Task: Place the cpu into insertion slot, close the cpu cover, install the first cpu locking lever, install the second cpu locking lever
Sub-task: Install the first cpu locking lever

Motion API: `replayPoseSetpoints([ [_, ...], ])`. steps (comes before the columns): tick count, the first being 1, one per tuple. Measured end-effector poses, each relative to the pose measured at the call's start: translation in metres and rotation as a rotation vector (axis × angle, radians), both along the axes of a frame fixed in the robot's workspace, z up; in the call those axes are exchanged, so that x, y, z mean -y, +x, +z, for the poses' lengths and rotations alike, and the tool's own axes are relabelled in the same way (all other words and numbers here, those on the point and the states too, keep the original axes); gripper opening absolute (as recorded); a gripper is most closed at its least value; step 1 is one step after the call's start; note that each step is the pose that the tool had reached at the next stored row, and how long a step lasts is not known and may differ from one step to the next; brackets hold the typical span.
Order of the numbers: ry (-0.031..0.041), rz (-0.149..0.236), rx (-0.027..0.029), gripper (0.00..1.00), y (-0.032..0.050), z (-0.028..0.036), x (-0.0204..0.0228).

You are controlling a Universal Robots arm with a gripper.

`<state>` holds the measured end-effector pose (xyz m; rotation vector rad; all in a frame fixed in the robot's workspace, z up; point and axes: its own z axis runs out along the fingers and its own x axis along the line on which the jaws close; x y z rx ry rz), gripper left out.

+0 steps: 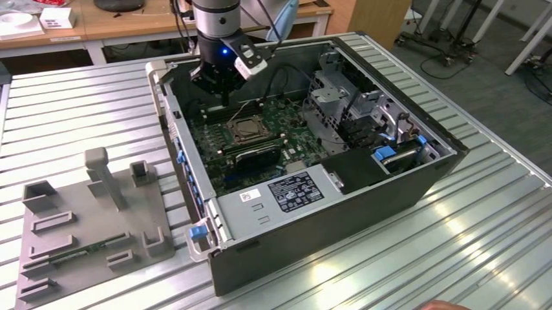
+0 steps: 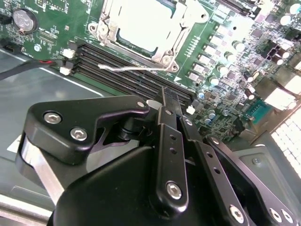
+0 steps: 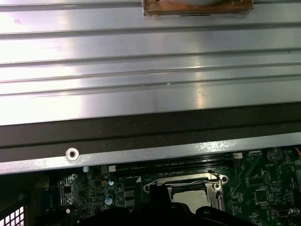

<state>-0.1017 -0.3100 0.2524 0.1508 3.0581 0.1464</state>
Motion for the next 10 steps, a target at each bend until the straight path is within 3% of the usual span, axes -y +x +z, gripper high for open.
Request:
replayPoseSetpoints([
  [10,0.0000,0.000,-0.0008,0.11,0.0032,-0.0005,0.0000],
])
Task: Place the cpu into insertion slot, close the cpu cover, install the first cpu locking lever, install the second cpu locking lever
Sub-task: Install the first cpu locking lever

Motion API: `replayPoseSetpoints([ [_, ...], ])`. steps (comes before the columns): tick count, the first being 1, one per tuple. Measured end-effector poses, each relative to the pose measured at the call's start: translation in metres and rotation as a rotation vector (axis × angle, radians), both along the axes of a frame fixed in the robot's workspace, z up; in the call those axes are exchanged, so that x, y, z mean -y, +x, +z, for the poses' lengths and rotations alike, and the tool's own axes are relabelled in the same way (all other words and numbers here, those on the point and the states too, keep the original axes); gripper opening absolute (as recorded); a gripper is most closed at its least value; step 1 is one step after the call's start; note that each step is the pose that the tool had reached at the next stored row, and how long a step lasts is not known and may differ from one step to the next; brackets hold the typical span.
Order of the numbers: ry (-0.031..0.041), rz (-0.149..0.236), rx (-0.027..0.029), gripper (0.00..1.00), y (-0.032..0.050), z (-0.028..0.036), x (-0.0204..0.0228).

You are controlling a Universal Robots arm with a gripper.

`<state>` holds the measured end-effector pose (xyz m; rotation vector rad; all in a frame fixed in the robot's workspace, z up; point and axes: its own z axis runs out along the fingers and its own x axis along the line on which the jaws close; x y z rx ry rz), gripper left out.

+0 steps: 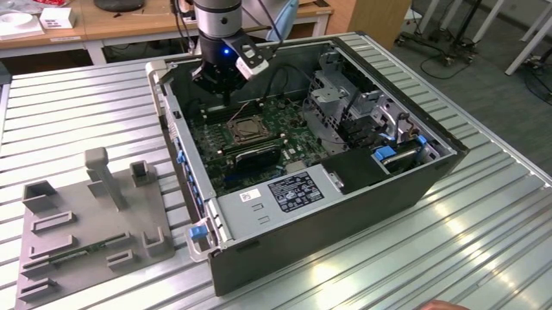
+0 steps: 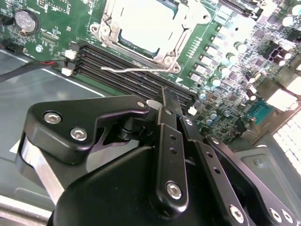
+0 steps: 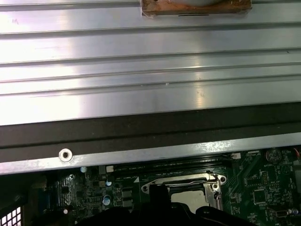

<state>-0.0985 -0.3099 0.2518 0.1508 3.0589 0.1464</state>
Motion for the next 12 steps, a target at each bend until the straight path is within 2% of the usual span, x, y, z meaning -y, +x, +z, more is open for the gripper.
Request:
replayPoseSetpoints([
  [8,0.0001,0.000,-0.0026,0.11,0.0106,-0.0012,0.0000],
  [12,0.0004,0.000,-0.0028,0.11,0.0126,-0.0014,0.0001],
])
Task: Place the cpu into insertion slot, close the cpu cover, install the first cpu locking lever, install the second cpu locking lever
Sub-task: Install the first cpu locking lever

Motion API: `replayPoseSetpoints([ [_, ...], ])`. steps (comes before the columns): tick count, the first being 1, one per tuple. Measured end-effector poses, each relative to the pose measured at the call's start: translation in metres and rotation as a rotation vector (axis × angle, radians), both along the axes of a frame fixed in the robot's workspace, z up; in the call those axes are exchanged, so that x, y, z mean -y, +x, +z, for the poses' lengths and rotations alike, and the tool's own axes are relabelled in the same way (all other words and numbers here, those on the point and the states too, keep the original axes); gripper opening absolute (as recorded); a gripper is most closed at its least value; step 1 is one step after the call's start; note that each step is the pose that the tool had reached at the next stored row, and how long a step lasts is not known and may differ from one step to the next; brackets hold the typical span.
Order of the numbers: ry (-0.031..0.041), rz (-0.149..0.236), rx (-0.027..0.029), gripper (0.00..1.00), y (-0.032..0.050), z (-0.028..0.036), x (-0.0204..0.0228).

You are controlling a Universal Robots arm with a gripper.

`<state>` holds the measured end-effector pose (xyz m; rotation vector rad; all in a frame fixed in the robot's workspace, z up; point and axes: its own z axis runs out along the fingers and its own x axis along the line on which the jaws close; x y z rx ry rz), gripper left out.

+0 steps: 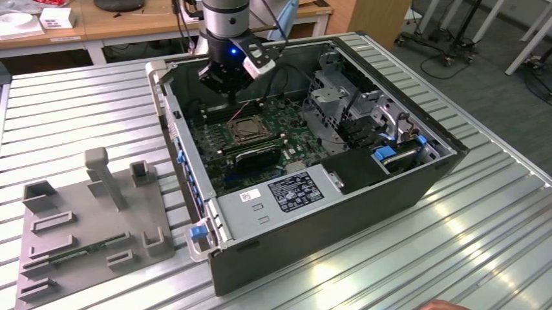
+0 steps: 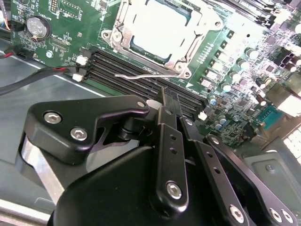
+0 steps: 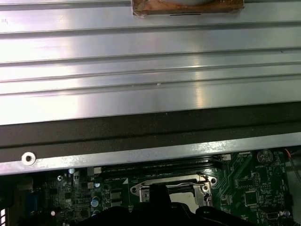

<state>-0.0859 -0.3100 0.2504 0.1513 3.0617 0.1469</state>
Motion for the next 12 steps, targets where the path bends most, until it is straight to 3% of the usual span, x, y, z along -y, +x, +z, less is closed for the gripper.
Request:
replayPoseSetpoints([
  [2,-0.0001,0.000,0.0000,0.11,0.0050,0.0000,0.0000],
  [12,0.0000,0.000,0.0000,0.11,0.0053,-0.0002,-0.0001],
])
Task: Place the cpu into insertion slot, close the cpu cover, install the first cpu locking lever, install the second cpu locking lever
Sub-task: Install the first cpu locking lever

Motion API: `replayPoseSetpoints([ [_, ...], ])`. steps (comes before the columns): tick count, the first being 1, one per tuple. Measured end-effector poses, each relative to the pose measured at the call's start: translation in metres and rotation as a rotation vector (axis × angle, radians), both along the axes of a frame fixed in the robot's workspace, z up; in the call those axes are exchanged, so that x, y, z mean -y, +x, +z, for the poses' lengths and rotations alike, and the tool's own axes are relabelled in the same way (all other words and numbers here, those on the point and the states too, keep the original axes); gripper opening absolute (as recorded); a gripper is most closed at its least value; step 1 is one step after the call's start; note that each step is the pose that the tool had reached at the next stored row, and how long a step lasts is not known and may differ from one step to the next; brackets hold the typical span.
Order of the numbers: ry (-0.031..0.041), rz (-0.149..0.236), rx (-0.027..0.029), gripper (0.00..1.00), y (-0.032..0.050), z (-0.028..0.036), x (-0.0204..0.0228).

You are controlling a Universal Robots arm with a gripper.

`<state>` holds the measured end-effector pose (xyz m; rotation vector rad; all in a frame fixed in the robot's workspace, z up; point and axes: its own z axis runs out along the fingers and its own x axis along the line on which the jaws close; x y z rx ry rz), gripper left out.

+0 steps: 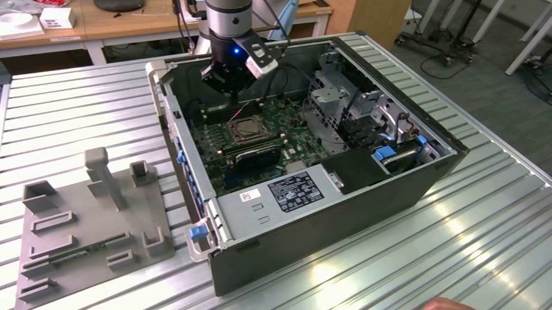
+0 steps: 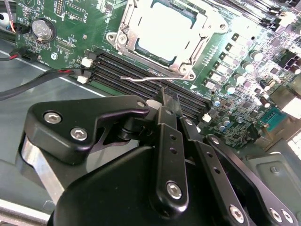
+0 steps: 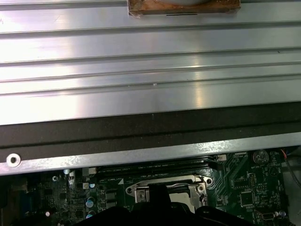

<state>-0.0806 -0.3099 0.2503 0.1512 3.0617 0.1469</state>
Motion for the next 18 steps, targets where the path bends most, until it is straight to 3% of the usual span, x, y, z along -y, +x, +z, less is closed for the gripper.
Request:
replayPoseSetpoints([
  [2,0.0045,0.000,-0.0001,0.11,0.0001,-0.0006,0.0001],
  [6,0.0220,0.000,-0.0001,0.11,0.0000,-0.0027,0.0001],
  [12,0.0258,0.000,-0.0001,0.11,0.0000,-0.0029,0.0002],
  [18,0.0526,0.000,-0.0001,0.11,0.0000,-0.0035,0.0033],
])
